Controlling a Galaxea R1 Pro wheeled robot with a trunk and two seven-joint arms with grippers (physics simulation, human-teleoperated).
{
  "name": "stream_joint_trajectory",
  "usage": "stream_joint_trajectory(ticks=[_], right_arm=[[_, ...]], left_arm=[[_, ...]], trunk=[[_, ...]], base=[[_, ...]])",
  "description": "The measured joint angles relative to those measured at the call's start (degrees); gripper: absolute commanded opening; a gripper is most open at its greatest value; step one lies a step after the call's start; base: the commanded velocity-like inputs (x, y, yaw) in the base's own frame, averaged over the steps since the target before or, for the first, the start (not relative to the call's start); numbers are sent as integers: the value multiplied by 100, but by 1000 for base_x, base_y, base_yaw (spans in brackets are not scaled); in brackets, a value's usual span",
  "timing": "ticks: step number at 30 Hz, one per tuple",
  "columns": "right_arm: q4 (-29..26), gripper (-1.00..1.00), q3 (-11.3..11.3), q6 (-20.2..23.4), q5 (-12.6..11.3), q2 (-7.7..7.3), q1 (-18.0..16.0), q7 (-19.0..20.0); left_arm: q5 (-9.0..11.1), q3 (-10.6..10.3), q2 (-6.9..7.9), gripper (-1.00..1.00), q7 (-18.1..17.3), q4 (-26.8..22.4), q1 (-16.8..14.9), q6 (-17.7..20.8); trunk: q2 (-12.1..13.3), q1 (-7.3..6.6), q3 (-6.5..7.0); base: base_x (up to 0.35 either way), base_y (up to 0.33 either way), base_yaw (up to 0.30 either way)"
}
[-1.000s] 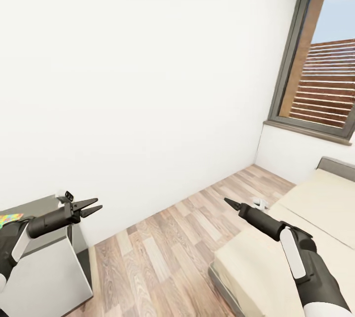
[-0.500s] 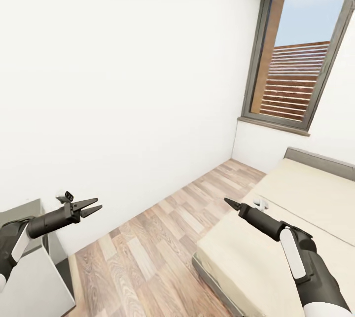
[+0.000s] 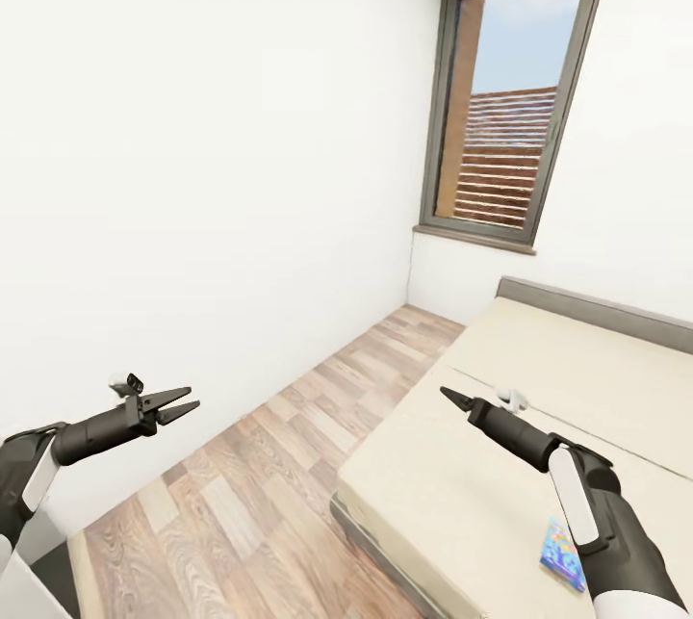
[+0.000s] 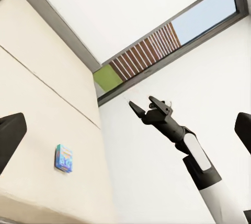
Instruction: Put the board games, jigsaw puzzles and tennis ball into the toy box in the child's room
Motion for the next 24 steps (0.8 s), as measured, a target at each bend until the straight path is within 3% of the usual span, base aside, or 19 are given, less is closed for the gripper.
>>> stream_joint_trajectory(ticks=[13, 24], right_arm=[[150, 100, -14, -199, -1, 41, -2, -21], [446, 100, -262, -337, -4, 48, -1, 7]], left_arm=[[-2, -14, -5, 100, -2, 2, 0, -3], [-10, -3, 38, 100, -9, 13, 9, -4]], trunk=[[0, 0, 0], [0, 0, 0]], base=[[0, -10, -280], [0, 0, -280]])
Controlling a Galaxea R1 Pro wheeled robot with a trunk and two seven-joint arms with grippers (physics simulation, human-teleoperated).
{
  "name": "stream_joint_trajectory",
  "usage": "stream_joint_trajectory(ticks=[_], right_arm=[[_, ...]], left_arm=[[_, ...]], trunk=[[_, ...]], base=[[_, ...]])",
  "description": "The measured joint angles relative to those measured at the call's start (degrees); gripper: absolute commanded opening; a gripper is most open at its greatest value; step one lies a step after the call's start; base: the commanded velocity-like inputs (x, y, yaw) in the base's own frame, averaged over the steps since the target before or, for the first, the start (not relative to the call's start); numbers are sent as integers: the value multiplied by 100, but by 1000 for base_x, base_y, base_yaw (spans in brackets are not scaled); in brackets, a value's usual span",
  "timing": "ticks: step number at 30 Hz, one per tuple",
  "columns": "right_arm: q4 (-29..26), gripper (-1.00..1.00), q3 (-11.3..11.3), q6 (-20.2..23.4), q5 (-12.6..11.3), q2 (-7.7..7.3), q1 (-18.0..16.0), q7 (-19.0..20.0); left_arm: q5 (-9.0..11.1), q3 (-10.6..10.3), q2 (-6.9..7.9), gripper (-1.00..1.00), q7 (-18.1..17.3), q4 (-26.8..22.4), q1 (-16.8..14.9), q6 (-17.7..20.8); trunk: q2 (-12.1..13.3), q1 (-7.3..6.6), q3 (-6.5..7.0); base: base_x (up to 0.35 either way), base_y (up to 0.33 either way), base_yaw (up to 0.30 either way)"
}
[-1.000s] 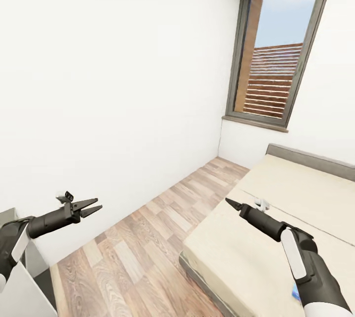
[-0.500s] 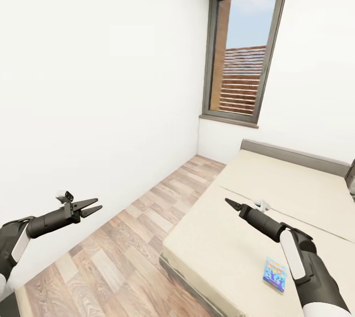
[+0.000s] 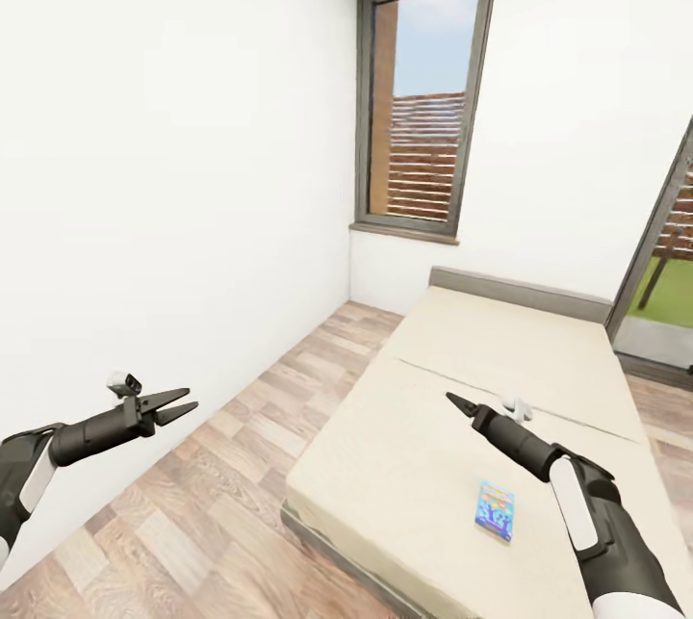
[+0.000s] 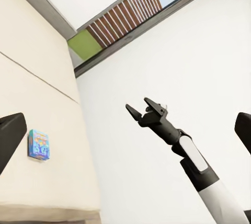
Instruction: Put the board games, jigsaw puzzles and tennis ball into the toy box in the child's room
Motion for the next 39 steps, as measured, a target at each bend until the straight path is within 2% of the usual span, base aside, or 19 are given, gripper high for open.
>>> stream_joint_trajectory(ticks=[10, 15, 19, 39], right_arm=[[282, 100, -45, -258, -30, 2, -2, -13], [323, 100, -340, -289, -200, -47, -2, -8], [328, 100, -442, -285, -227, -65, -1, -7], [338, 100, -481, -282, -235, -50, -2, -15]], left_arm=[[-1, 17, 21, 100, 5, 3, 8, -5], [-1, 20, 18, 100, 13, 3, 10, -37], [-1, 15, 6, 100, 21, 3, 9, -47], [-2, 4, -10, 100, 66, 3, 10, -98]], trunk=[[0, 0, 0], [0, 0, 0], [0, 0, 0], [0, 0, 0]], base=[[0, 0, -280], [0, 0, -280], [-4, 0, -280], [-114, 0, -280]])
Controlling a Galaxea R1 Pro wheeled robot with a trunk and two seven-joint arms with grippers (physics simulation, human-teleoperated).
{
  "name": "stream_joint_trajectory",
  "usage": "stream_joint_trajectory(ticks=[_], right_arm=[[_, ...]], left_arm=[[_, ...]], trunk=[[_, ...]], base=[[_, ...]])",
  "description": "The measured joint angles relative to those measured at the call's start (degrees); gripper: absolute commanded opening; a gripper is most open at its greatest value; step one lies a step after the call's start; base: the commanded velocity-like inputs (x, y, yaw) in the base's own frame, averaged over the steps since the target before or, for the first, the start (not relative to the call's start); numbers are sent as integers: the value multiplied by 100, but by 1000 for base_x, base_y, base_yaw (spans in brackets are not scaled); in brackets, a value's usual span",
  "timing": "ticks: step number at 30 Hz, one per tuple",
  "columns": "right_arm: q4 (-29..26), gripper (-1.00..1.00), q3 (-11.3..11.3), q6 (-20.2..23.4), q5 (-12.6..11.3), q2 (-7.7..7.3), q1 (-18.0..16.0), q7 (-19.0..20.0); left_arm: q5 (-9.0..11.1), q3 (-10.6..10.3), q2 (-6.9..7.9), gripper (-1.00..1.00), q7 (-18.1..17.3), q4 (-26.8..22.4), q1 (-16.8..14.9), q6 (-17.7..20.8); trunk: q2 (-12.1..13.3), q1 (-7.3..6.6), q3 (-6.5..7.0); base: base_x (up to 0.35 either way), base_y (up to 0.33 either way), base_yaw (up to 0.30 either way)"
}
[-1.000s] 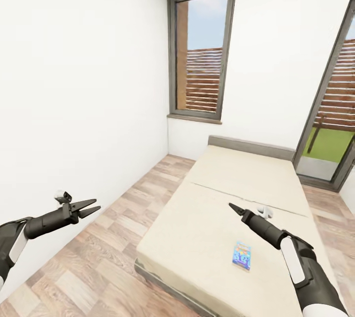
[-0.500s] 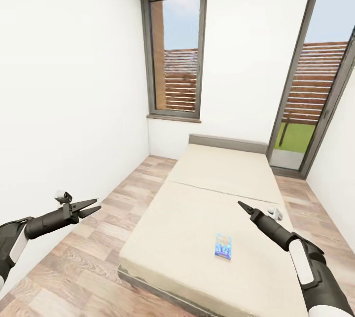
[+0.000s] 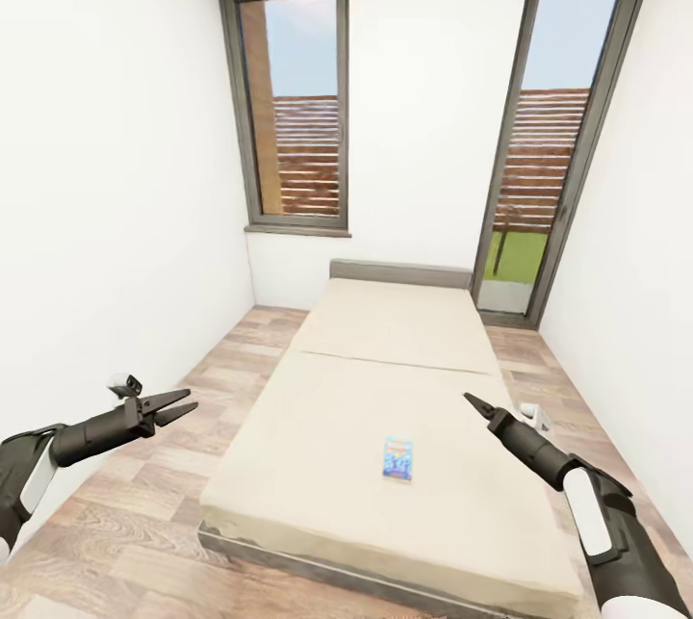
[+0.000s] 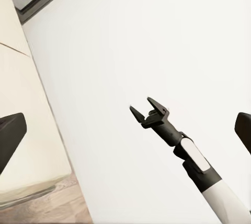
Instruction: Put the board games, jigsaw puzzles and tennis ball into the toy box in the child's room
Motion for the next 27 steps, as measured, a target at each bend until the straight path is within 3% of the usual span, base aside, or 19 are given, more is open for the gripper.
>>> stream_joint_trajectory(ticks=[7, 27], right_arm=[[0, 100, 6, -8, 3, 36, 0, -29], [1, 100, 0, -17, 2, 39, 0, -43]], left_arm=[[1, -1, 3, 100, 6, 1, 1, -7], [1, -40, -19, 100, 71, 1, -1, -7]], trunk=[[0, 0, 0], [0, 0, 0]], base=[[-5, -46, -280], [0, -179, -280]])
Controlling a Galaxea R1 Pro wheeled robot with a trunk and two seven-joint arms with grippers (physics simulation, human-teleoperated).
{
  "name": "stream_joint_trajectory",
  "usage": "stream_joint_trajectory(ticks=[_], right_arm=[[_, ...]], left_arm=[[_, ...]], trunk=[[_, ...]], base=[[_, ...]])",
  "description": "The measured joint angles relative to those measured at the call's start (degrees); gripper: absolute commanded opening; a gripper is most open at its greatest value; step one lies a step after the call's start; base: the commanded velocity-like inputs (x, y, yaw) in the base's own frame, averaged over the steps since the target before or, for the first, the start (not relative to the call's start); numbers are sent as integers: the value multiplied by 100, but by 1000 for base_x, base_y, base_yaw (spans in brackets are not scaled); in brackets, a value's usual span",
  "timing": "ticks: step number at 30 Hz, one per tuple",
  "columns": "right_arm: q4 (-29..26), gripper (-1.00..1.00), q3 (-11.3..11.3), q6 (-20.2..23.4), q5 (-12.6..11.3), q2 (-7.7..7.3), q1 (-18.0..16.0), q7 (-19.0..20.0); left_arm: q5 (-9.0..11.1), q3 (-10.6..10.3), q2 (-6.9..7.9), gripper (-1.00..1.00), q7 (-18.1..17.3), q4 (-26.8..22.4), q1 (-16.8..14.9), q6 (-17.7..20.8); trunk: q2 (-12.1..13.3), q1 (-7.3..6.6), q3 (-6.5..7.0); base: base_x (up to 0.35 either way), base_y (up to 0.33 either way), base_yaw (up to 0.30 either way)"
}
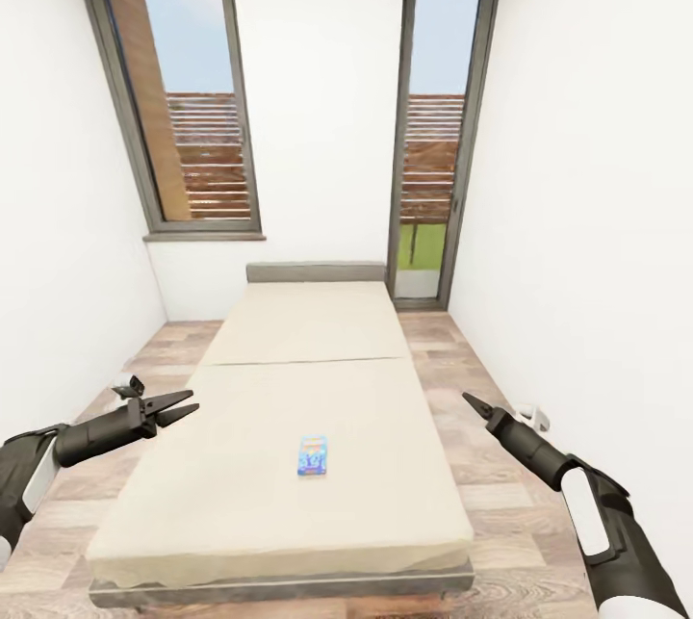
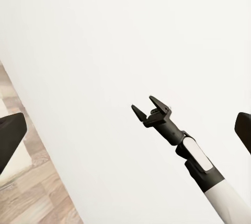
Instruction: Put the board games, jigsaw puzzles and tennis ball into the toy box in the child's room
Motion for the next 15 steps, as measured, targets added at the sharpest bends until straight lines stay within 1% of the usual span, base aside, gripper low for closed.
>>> stream_joint_trajectory(ticks=[4, 8, 15], right_arm=[[-1, 100, 2, -2, 1, 6, 0, -1], [-1, 100, 6, -8, 4, 12, 0, -5], [-1, 100, 8, -24, 8, 15, 2, -6]], left_arm=[[1, -3, 5, 100, 2, 0, 0, 0], [1, -5, 3, 100, 2, 0, -1, 0], [1, 4, 4, 100, 3, 0, 0, 0]], trunk=[[0, 0, 0], [-1, -1, 0], [-1, -2, 0]], base=[[8, -249, -280], [67, -142, -280], [197, -161, -259]])
